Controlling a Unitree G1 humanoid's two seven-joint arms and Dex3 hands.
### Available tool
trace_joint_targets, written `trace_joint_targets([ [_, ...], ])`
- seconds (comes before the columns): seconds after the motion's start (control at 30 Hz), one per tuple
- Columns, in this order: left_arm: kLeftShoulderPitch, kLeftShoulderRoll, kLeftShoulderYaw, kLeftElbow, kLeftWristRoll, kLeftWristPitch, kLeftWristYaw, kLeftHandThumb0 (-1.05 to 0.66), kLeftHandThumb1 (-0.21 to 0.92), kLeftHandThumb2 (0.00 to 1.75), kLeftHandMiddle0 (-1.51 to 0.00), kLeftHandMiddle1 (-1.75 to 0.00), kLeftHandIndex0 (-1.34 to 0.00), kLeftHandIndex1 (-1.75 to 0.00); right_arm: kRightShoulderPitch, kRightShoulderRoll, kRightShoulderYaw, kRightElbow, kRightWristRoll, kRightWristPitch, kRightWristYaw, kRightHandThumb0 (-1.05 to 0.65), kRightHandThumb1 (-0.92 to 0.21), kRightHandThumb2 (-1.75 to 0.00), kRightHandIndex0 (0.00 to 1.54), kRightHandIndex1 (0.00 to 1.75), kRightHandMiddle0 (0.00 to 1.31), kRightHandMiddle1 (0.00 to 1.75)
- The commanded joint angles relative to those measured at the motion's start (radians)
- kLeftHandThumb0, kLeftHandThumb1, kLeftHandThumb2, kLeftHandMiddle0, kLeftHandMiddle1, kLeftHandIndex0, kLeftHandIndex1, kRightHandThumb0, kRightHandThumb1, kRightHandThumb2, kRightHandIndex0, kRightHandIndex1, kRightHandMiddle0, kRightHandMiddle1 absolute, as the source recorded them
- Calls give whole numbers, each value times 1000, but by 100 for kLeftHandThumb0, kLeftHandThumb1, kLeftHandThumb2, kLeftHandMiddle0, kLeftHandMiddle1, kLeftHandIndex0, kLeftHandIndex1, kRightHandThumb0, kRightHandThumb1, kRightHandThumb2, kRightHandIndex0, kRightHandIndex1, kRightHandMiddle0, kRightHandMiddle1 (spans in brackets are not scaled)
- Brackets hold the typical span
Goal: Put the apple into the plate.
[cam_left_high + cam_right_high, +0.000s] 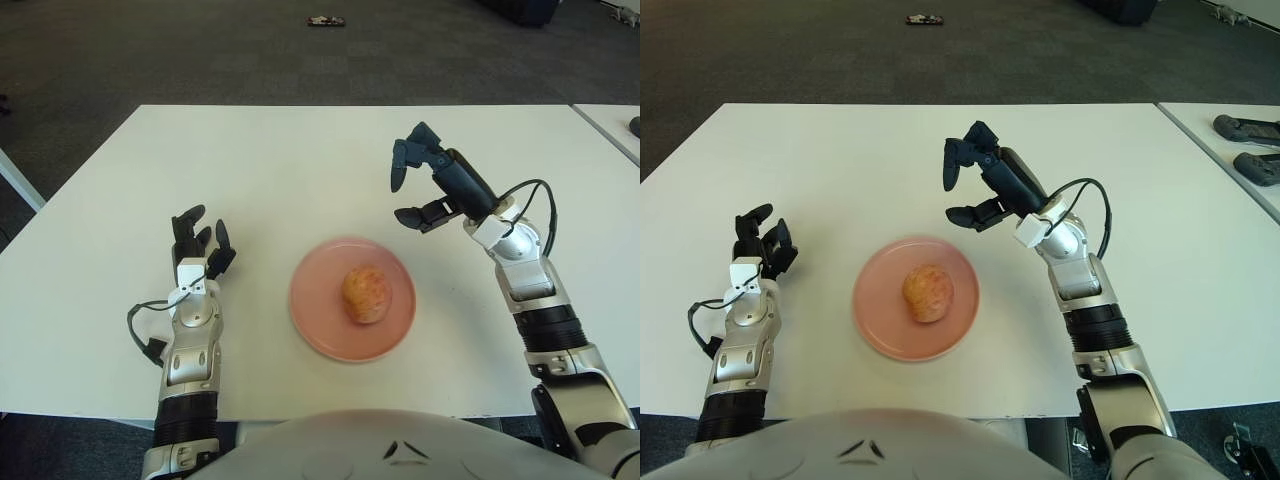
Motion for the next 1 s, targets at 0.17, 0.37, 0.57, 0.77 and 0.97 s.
trace_joint_targets([
  [0.17,-2,9,5,-4,-3,10,-5,-70,92,77,-36,-37,0,-102,-33,84,-61,18,43,69,-101,-47,-33,-129,120,175,60,175],
  [0.37,4,12,5,-11,-1,8,-9,-70,92,77,-35,-37,0,-102,-78,135,-92,82,86,67,-158,-47,-32,-130,120,175,60,175],
  [0.57,6,13,3,-7,3,10,-7,-70,92,78,-35,-37,0,-102,-100,181,-118,135,163,67,-170,-48,-29,-134,117,175,63,175],
  [0.77,5,10,6,-4,-3,9,-7,-70,92,77,-35,-37,0,-103,-110,226,-124,201,181,62,-191,-49,-27,-137,118,175,64,175],
  [0.97,6,8,2,-11,0,12,-8,-70,92,77,-35,-37,0,-103,-76,300,-100,286,192,63,-200,-49,-27,-137,120,175,65,175],
])
